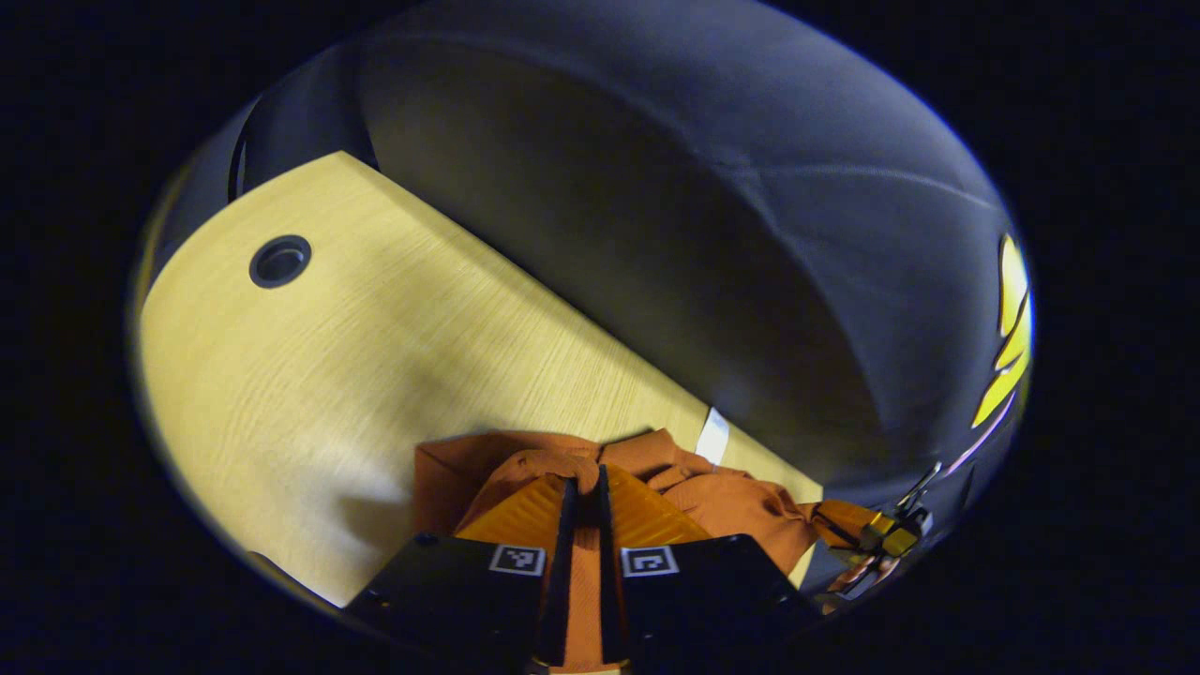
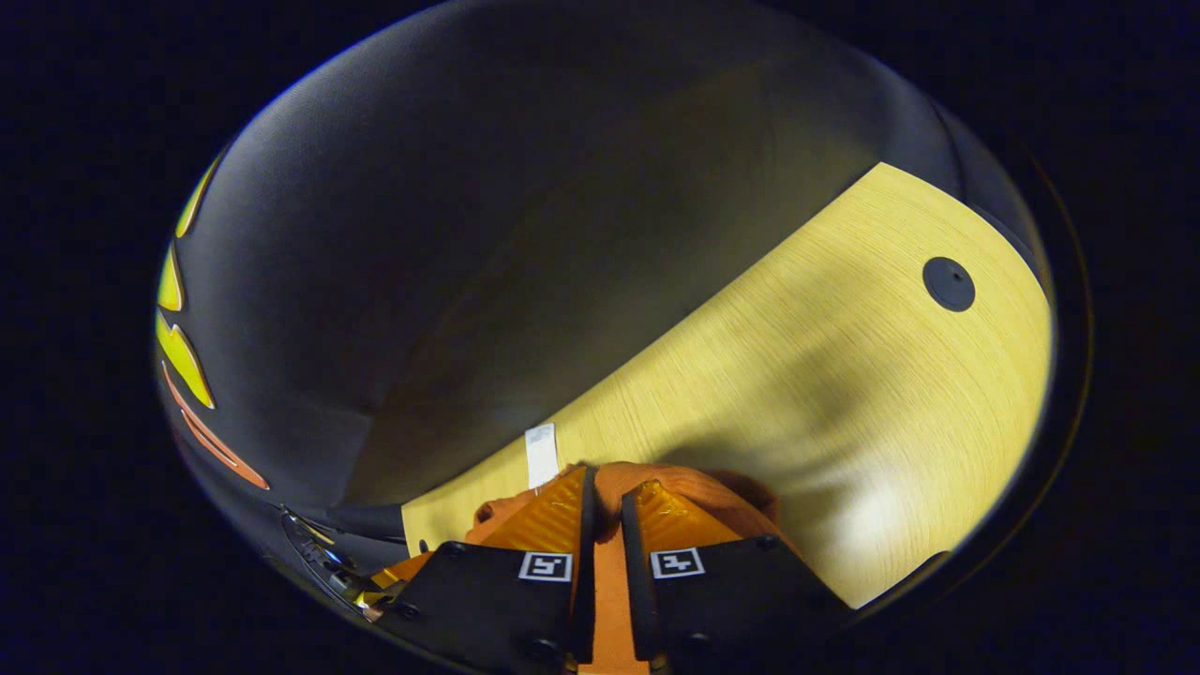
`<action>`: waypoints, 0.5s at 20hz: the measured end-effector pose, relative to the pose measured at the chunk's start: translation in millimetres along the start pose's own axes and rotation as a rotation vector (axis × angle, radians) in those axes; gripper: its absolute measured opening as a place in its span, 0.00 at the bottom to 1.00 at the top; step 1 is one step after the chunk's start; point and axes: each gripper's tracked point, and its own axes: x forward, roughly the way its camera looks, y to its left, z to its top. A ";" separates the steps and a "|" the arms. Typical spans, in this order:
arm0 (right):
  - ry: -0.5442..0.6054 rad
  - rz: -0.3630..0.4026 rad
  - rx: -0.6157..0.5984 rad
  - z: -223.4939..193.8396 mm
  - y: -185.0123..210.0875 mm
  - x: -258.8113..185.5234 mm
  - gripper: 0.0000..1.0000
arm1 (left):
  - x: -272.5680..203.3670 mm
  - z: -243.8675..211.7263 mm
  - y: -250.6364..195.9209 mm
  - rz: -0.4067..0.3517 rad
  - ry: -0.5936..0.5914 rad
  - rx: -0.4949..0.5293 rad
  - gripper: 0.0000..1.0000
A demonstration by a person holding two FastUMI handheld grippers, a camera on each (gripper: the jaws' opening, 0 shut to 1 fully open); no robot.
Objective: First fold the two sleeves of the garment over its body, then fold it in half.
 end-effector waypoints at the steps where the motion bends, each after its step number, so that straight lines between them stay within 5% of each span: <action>1: -0.010 0.015 0.000 3.1 2.6 0.1 0.13 | 1.0 -0.9 -4.0 -0.032 0.006 -0.029 0.21; 2: -0.017 0.038 0.002 4.7 7.7 -3.5 0.23 | 2.4 -2.2 -4.2 -0.058 0.015 -0.046 0.19; 3: -0.021 0.067 0.005 6.0 15.5 -7.2 0.25 | 4.8 -4.0 -6.2 -0.077 0.028 -0.053 0.37; 4: -0.038 0.091 -0.006 8.6 24.5 -12.5 0.49 | 7.9 -4.9 -10.3 -0.096 0.038 -0.058 0.34; 5: -0.056 0.104 -0.024 14.3 29.1 -20.6 0.72 | 12.4 -6.8 -14.2 -0.116 0.043 -0.060 0.42; 6: -0.069 0.113 -0.037 17.9 34.1 -25.6 0.96 | 15.3 -5.9 -18.9 -0.138 0.032 -0.064 0.80; 7: -0.079 0.119 -0.047 19.0 35.8 -31.6 0.96 | 17.1 -2.3 -23.8 -0.157 0.013 -0.071 0.74; 10: -0.094 0.138 -0.072 13.5 49.0 -57.7 0.96 | 6.2 14.5 -48.7 -0.240 -0.060 -0.113 0.82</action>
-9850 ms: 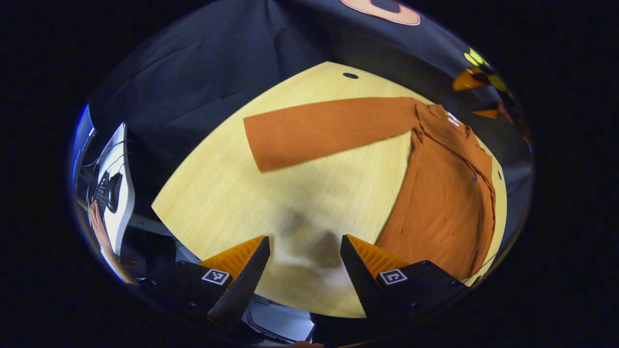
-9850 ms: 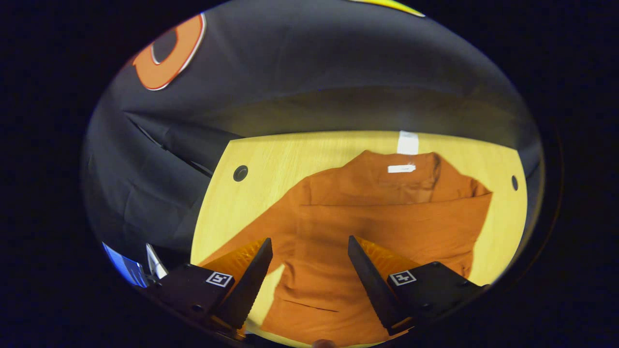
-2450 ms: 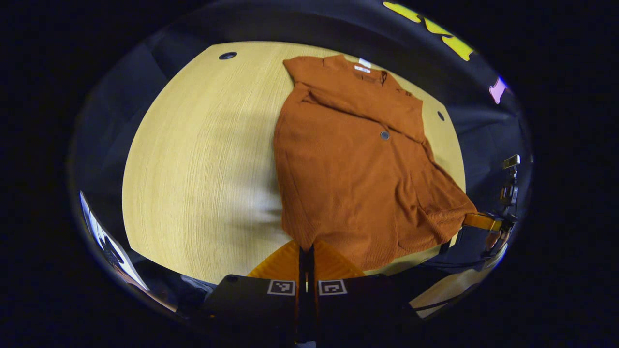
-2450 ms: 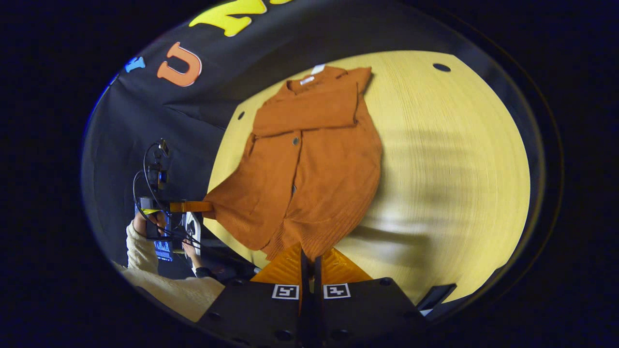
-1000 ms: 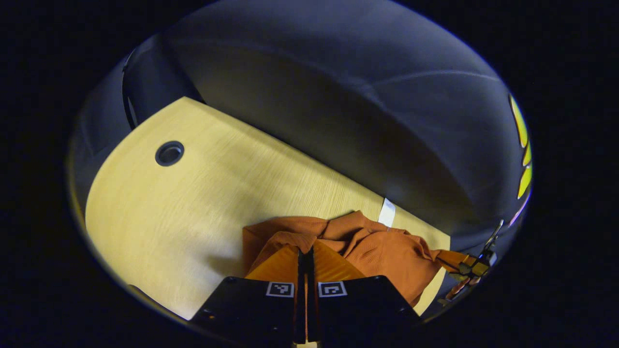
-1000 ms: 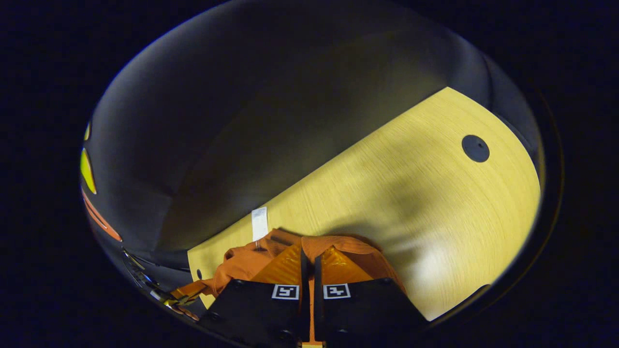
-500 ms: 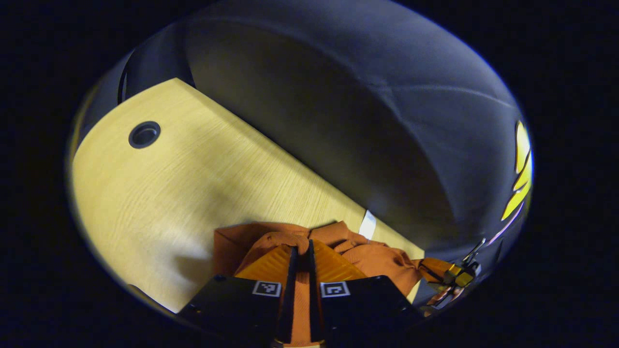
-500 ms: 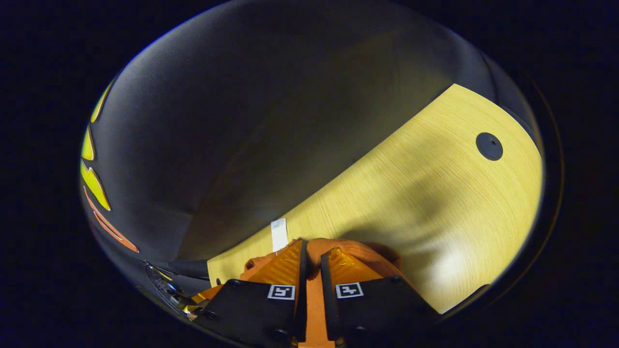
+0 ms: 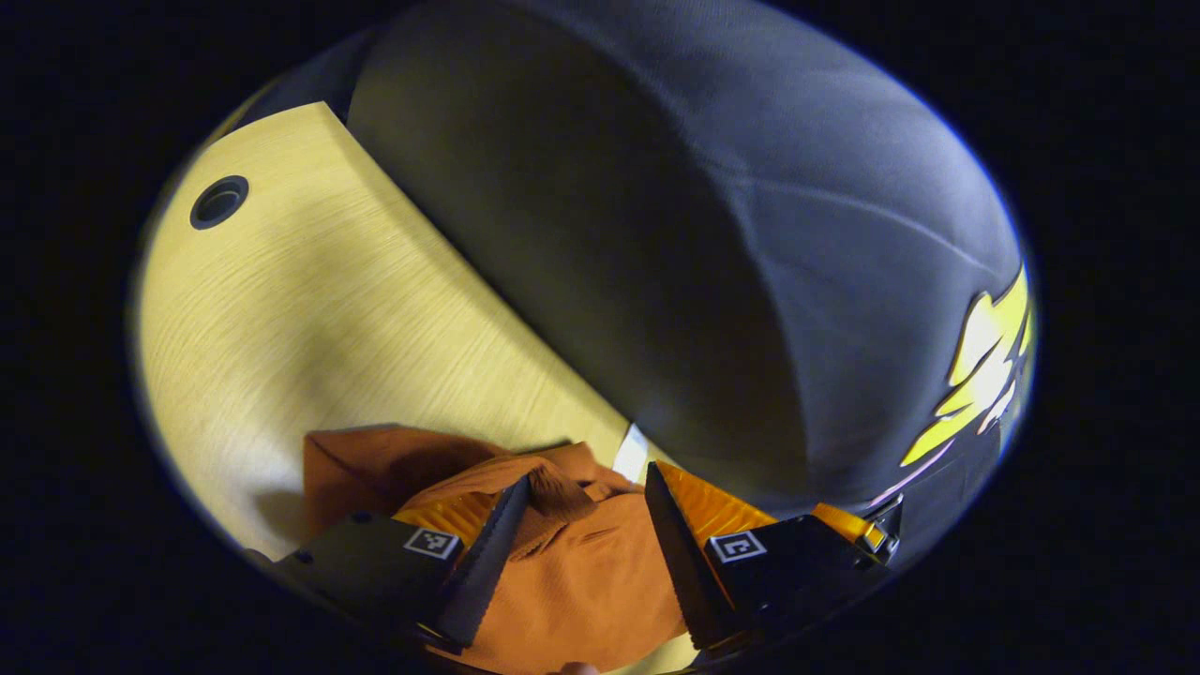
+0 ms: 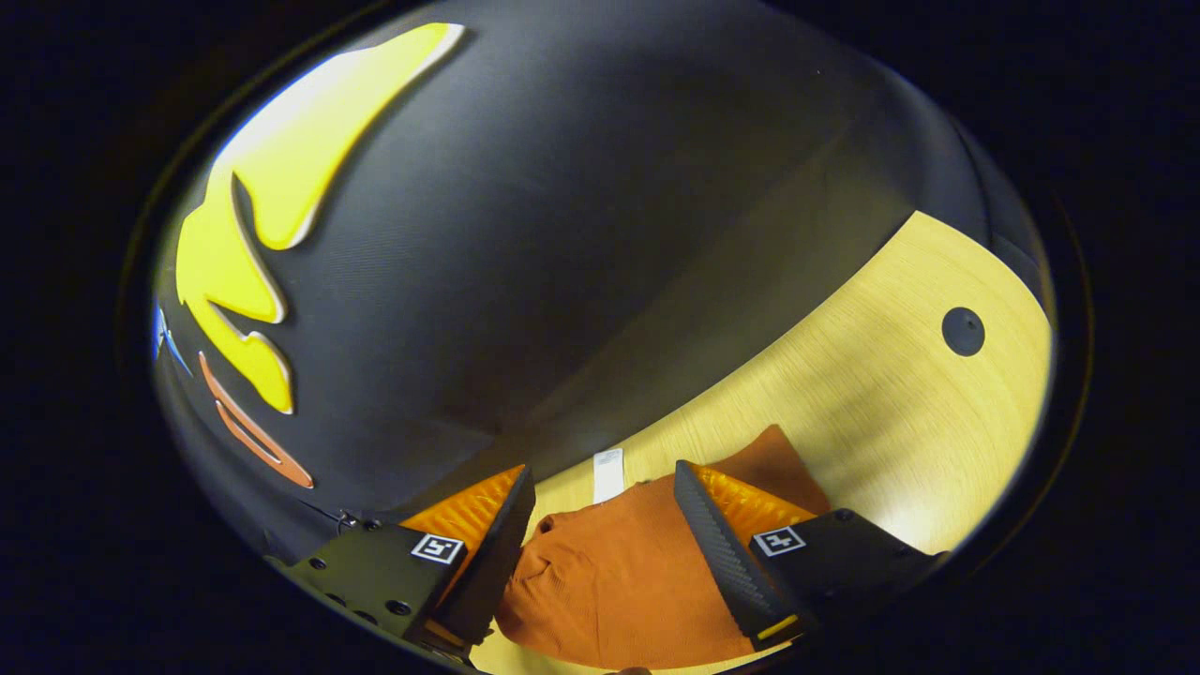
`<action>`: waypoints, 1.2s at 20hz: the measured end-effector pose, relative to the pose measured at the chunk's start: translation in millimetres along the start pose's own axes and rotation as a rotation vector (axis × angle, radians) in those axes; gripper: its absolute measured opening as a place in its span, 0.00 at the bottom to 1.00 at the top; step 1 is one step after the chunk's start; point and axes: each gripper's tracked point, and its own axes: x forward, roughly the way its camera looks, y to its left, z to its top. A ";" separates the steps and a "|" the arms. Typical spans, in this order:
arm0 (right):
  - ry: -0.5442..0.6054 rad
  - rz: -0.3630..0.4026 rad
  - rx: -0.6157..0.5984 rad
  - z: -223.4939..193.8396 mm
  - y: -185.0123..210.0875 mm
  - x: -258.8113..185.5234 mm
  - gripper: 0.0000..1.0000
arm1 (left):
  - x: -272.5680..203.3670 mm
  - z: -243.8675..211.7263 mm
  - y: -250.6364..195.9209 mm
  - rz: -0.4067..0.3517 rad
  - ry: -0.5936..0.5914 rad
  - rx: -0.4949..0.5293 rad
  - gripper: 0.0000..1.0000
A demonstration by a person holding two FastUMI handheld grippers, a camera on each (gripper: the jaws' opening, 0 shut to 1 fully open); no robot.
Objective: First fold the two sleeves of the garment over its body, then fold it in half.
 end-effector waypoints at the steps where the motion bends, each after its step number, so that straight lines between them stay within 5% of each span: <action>1: -0.003 0.001 -0.017 -2.1 3.0 -9.1 0.96 | -6.6 8.4 -7.6 -0.008 -0.033 0.006 0.82; 2: -0.010 0.003 -0.036 -3.3 8.1 -20.4 0.96 | -15.0 19.0 -14.0 -0.009 -0.085 0.027 0.82; 3: -0.019 0.010 -0.054 -3.9 14.4 -30.6 0.96 | -27.8 31.3 -19.5 -0.001 -0.133 0.054 0.96; 4: -0.029 0.010 -0.079 -5.0 18.5 -41.4 0.96 | -40.4 41.6 -28.2 0.009 -0.175 0.085 0.83; 11: -0.150 0.004 -0.338 3.0 52.5 -138.0 0.97 | -165.2 57.6 -91.5 0.138 -0.338 0.450 0.89; 13: -0.189 0.010 -0.417 4.0 64.8 -172.4 0.98 | -203.1 40.2 -113.1 0.187 -0.365 0.557 0.89; 14: -0.213 0.006 -0.467 4.1 68.6 -189.5 0.98 | -223.7 31.7 -121.4 0.220 -0.382 0.604 1.00; 21: -0.447 -0.152 -0.764 -13.6 63.3 -309.3 0.97 | -339.6 -55.6 -171.1 0.348 -0.500 0.945 0.98; 24: -0.512 -0.161 -0.836 -39.2 57.4 -350.9 0.96 | -372.3 -101.8 -179.0 0.341 -0.520 1.004 0.98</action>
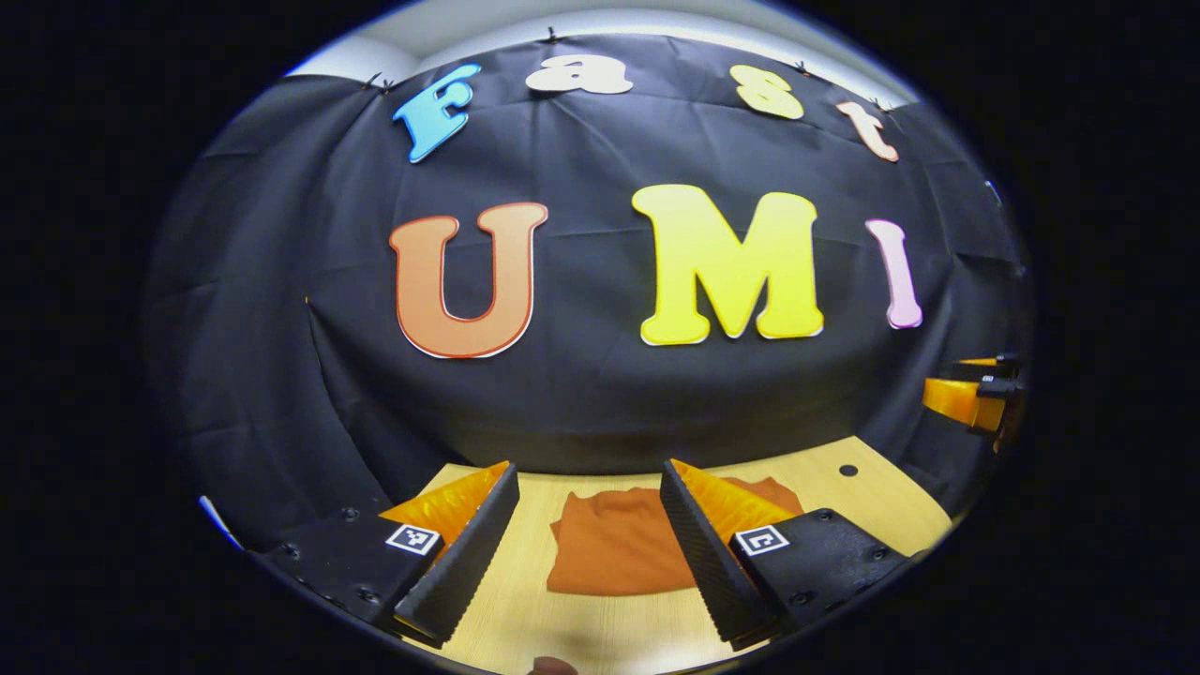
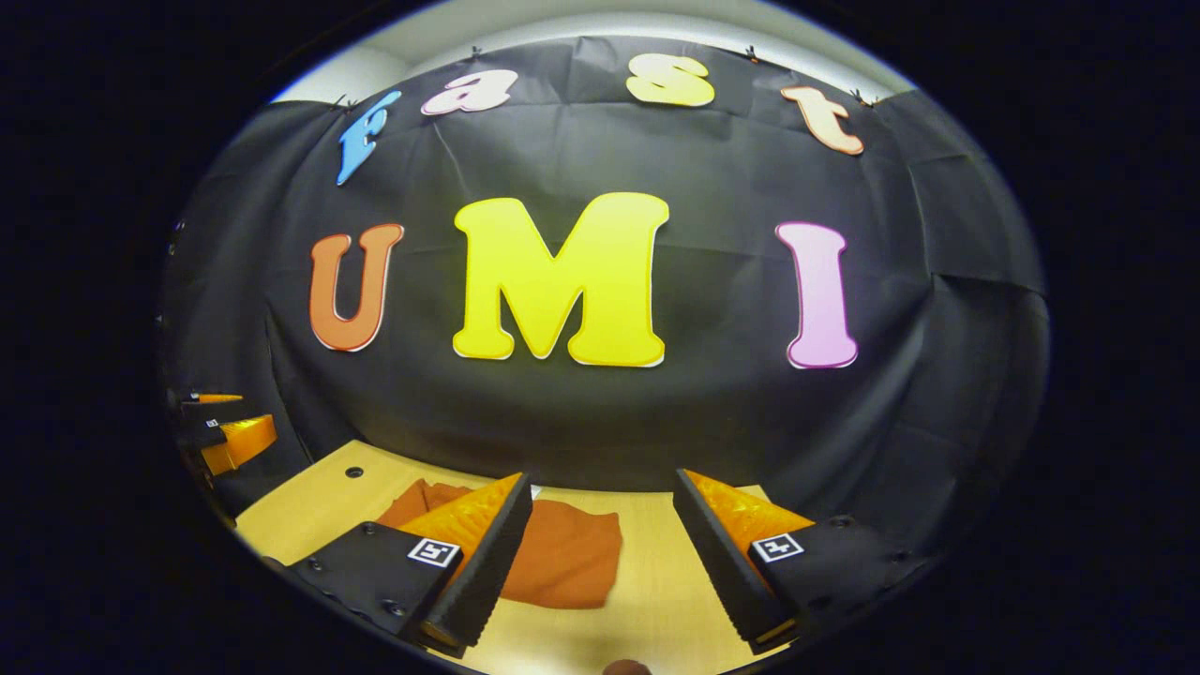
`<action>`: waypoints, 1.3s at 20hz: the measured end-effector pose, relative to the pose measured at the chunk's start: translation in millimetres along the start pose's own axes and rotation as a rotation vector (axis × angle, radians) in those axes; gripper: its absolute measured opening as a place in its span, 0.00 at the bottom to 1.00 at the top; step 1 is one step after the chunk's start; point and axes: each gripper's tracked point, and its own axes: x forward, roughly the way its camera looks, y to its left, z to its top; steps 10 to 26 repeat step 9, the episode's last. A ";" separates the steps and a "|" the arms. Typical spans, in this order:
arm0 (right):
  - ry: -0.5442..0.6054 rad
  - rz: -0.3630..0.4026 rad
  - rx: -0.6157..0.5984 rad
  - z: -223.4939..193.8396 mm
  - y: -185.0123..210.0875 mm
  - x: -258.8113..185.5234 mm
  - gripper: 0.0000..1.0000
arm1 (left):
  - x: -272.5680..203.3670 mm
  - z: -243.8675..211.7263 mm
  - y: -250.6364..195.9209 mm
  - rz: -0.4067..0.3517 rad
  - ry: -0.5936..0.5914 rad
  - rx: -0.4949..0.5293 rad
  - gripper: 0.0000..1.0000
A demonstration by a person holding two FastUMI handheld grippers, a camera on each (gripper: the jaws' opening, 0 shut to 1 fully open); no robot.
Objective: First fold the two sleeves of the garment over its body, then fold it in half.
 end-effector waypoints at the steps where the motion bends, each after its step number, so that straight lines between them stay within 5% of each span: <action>1: -0.006 0.000 -0.025 -5.4 0.0 -17.1 0.96 | -13.6 -6.5 -8.3 -0.009 0.010 -0.014 0.99; 5: -0.002 -0.018 -0.036 -33.8 7.1 -64.1 0.96 | -47.8 -30.1 -22.5 0.019 0.022 -0.058 0.99; 26: -0.012 -0.027 -0.043 -37.6 19.4 -58.7 0.94 | -52.9 -30.8 -40.9 -0.014 0.008 -0.040 0.99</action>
